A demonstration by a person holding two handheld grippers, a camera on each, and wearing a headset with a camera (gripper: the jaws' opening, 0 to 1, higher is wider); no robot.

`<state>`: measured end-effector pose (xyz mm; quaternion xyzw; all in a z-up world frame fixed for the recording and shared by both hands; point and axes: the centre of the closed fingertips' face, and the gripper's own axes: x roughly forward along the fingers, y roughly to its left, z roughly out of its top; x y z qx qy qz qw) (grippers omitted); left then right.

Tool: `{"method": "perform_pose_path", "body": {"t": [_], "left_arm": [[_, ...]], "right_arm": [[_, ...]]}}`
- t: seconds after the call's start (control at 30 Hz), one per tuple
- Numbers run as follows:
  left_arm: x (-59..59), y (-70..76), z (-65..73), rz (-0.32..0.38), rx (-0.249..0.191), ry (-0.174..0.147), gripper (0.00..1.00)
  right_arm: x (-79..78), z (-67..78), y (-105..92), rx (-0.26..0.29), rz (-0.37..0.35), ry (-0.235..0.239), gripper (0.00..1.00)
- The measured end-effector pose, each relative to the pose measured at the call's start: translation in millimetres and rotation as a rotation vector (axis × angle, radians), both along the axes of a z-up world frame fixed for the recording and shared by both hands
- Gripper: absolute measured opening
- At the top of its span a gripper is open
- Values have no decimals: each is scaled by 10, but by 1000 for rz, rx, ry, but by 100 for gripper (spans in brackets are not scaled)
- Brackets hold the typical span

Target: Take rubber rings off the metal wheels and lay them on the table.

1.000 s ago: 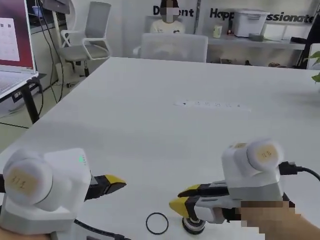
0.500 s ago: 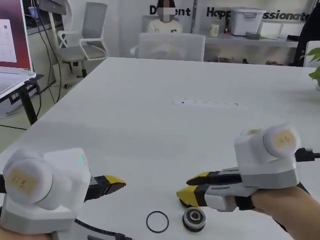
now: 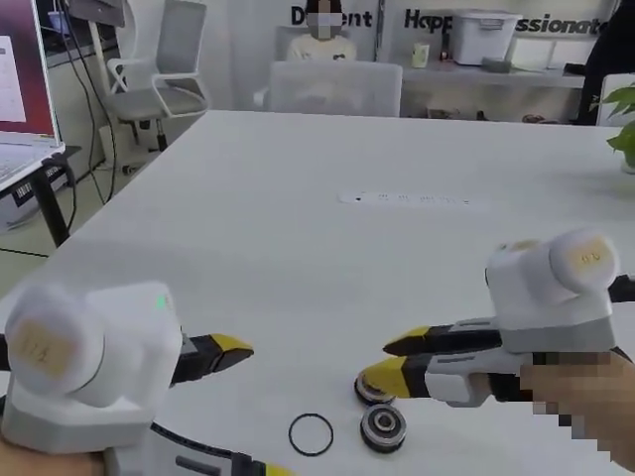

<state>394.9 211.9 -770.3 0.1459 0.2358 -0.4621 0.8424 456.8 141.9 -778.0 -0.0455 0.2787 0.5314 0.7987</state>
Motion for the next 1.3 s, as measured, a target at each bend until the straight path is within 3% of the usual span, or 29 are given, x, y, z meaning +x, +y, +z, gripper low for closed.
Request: {"method": "perform_pose_path", "body": {"t": [0.2, 0.43, 0.57, 0.7, 0.8, 0.9, 1.07, 1.3], "left_arm": [[105, -52, 143, -23, -2, -21, 79], [268, -165, 305, -67, 20, -64, 75], [359, -237, 349, -103, 75, -100, 73], [432, -339, 416, -131, 82, -122, 70], [522, -399, 427, -153, 112, -158, 63], [592, -452, 403, -153, 113, -160, 63], [620, -575, 370, -182, 47, -124, 60], [662, -707, 293, -221, 32, -137, 52]], "right_arm": [[54, -15, -74, -7, -20, 1, 28], [32, -168, -120, -64, 4, 17, 28], [10, -205, -110, -27, -5, 79, 28], [35, -237, -147, -27, -23, 89, 28], [52, -259, -169, -14, -42, 110, 28], [65, -286, -185, -20, -49, 115, 27], [49, -329, -195, -38, -45, 120, 27], [9, -374, -191, -58, -25, 123, 27]]}}
